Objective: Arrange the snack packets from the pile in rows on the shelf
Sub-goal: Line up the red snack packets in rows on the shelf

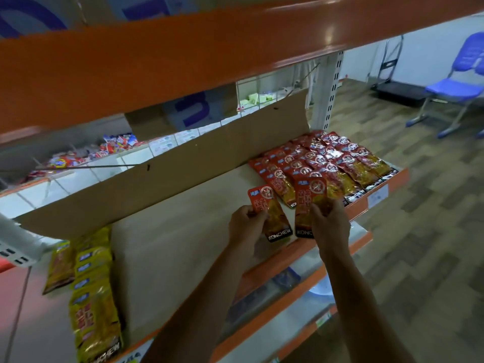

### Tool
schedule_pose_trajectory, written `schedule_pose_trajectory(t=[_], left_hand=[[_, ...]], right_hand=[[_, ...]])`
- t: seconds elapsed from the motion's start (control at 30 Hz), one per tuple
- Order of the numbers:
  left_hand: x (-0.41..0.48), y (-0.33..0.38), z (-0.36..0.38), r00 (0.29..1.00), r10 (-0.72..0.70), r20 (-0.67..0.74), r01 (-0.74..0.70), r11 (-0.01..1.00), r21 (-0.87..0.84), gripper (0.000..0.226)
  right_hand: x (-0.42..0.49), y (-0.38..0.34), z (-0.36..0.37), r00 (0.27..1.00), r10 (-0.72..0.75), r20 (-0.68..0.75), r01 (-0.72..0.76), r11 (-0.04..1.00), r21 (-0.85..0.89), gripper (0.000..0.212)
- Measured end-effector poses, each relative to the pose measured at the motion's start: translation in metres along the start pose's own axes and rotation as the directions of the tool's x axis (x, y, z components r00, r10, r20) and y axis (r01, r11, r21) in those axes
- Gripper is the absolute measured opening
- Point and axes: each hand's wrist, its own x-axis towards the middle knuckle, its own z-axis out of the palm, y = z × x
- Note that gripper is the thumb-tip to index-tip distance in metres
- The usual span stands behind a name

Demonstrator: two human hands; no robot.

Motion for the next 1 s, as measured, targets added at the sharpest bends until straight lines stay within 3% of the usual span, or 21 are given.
schedule_pose_trajectory(t=[0.23,0.37,0.57,1.0], left_hand=[[0.020,0.010,0.032,1.000,0.017,-0.023,-0.015,0.998,0.064,0.018],[0.022,0.017,0.052,0.995,0.061,-0.080,-0.053,0.994,0.099,0.030],[0.021,0.020,0.072,0.975,0.085,-0.203,-0.056,0.988,0.144,0.034],[0.020,0.029,0.101,0.929,0.171,-0.329,-0.019,0.908,0.419,0.040]], right_hand=[[0.043,0.002,0.001,0.999,-0.012,0.050,0.010,0.999,0.048,0.020],[0.071,0.001,-0.003,0.992,-0.055,0.118,0.051,0.998,0.032,0.032],[0.105,-0.002,-0.006,0.975,-0.143,0.169,0.152,0.987,-0.046,0.029],[0.124,0.004,-0.012,0.909,-0.259,0.327,0.301,0.950,-0.087,0.027]])
